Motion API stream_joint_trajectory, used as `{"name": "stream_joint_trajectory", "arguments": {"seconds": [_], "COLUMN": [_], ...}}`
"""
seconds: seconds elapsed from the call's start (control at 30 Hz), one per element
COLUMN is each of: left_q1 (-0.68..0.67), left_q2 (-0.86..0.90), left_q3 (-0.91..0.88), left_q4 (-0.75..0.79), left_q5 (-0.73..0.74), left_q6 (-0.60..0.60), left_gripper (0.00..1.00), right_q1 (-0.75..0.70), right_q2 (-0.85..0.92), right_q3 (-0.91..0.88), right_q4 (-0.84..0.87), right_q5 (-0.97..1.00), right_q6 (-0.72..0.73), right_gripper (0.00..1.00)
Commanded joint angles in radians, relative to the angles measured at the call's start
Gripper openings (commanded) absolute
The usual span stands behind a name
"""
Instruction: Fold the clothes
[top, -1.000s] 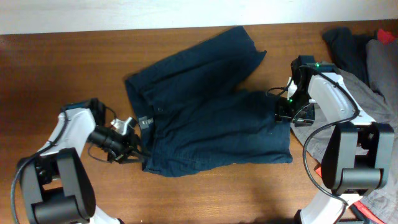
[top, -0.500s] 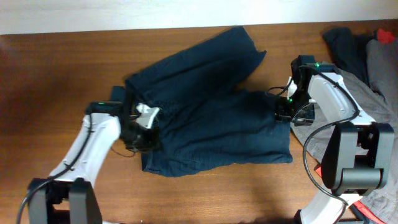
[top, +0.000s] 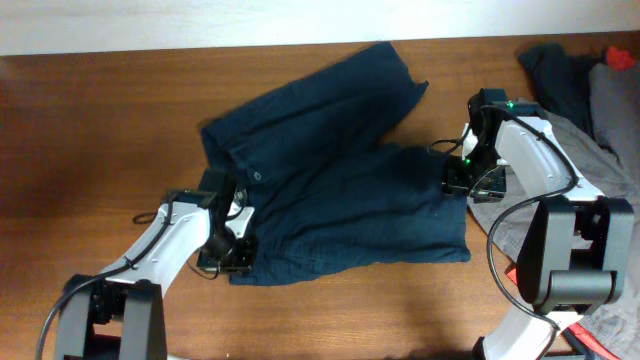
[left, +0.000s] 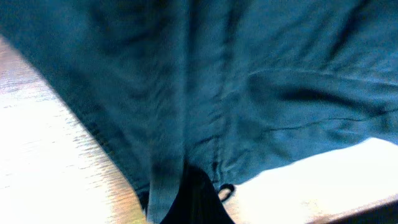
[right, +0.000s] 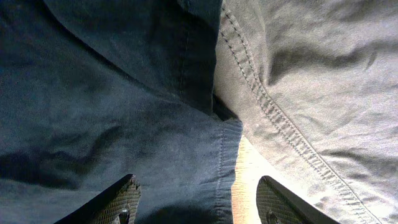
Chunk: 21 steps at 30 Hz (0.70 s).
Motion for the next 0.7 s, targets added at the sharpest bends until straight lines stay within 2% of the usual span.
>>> {"name": "stream_joint_trajectory", "arguments": {"seconds": [0.0,0.13,0.27,0.33,0.43,0.47,0.53,0.57,0.63,0.67], "left_q1": [0.047,0.095,0.144,0.148,0.176,0.197,0.216,0.221,0.22,0.216], "left_q2": [0.01,0.044,0.116,0.115,0.076,0.044,0.013,-0.002,-0.047,-0.056], "left_q3": [-0.017,-0.017,-0.017,0.0,0.094,0.157,0.212,0.232,0.246,0.244], "left_q4": [0.021,0.042,0.1,0.087,-0.024,-0.125,-0.225,-0.267,-0.337,-0.355], "left_q5": [-0.062,-0.097,-0.003,-0.001,0.011,0.039,0.106,0.147,0.197,0.196], "left_q6": [-0.045,-0.117,-0.134,-0.134,-0.147,-0.195,-0.246,-0.267,-0.329,-0.358], "left_gripper": [0.0,0.02,0.01,0.0,0.0,0.0,0.02,0.06,0.34,0.43], "right_q1": [0.004,0.004,0.004,0.004,0.004,0.004,0.004,0.004,0.004,0.004], "right_q2": [-0.001,-0.001,-0.001,-0.001,-0.001,-0.001,-0.001,-0.001,-0.001,-0.001], "right_q3": [0.004,0.004,0.004,0.004,0.004,0.004,0.004,0.004,0.004,0.004], "right_q4": [-0.003,-0.006,-0.011,-0.014,-0.014,-0.014,-0.014,-0.013,-0.01,-0.01], "right_q5": [-0.006,-0.006,-0.006,-0.006,-0.006,-0.005,-0.006,-0.006,-0.006,-0.006], "right_q6": [0.004,0.004,0.004,0.004,0.004,0.003,0.004,0.004,0.004,0.003], "right_gripper": [0.65,0.65,0.65,0.65,0.66,0.66,0.66,0.66,0.66,0.66]}}
